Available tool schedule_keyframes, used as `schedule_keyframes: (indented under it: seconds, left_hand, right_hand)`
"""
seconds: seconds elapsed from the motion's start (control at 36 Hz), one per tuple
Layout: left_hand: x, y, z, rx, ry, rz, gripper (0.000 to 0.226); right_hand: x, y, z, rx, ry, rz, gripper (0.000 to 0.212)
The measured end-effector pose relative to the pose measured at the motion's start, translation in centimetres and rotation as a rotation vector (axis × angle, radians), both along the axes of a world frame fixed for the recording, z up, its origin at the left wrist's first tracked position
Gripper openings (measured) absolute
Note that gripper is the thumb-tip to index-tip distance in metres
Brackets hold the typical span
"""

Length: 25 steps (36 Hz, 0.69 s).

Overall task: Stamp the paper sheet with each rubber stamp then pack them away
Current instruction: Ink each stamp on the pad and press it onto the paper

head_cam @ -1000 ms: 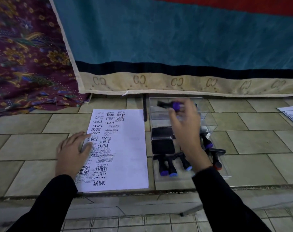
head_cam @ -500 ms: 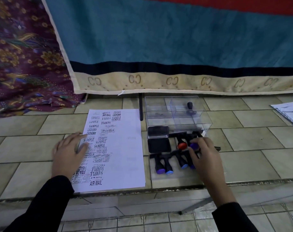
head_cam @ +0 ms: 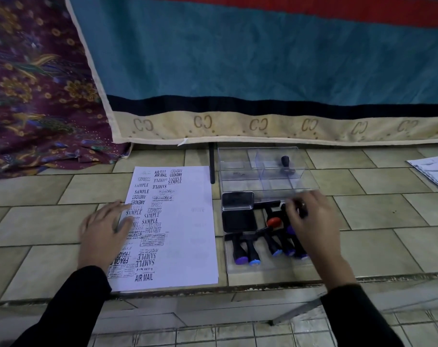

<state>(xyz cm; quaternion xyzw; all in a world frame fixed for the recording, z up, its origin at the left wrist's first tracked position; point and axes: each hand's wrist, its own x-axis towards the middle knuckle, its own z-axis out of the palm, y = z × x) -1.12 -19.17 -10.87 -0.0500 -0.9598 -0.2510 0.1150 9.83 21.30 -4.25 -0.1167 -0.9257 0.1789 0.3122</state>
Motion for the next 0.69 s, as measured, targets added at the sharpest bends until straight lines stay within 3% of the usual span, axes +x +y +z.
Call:
schedule_keyframes:
  seconds: [0.17,0.25,0.42,0.56,0.69]
  left_hand:
    - [-0.1,0.0,0.1,-0.009,0.004,-0.005,0.041]
    - [-0.1,-0.1,0.1,-0.01,0.0,-0.007,0.042]
    - [-0.1,-0.1,0.1,-0.008,-0.001,-0.012,0.042]
    - [0.0,-0.1,0.1,-0.008,-0.003,-0.009,0.041]
    - [0.1,0.0,0.2,-0.008,-0.003,-0.003,0.04]
  right_hand:
    - [-8.2,3.8,2.7,-0.088,-0.116,0.01,0.017]
    - [-12.2,5.3,2.9,-0.059,-0.305,-0.049,0.026]
    - [-16.0,5.7,2.3,0.019,-0.645,-0.125,0.025]
    - [-16.8,5.3,1.3,-0.051,-0.67,-0.144,0.034]
    - [-16.9,4.9,1.5,-0.044,-0.688,-0.18,0.03]
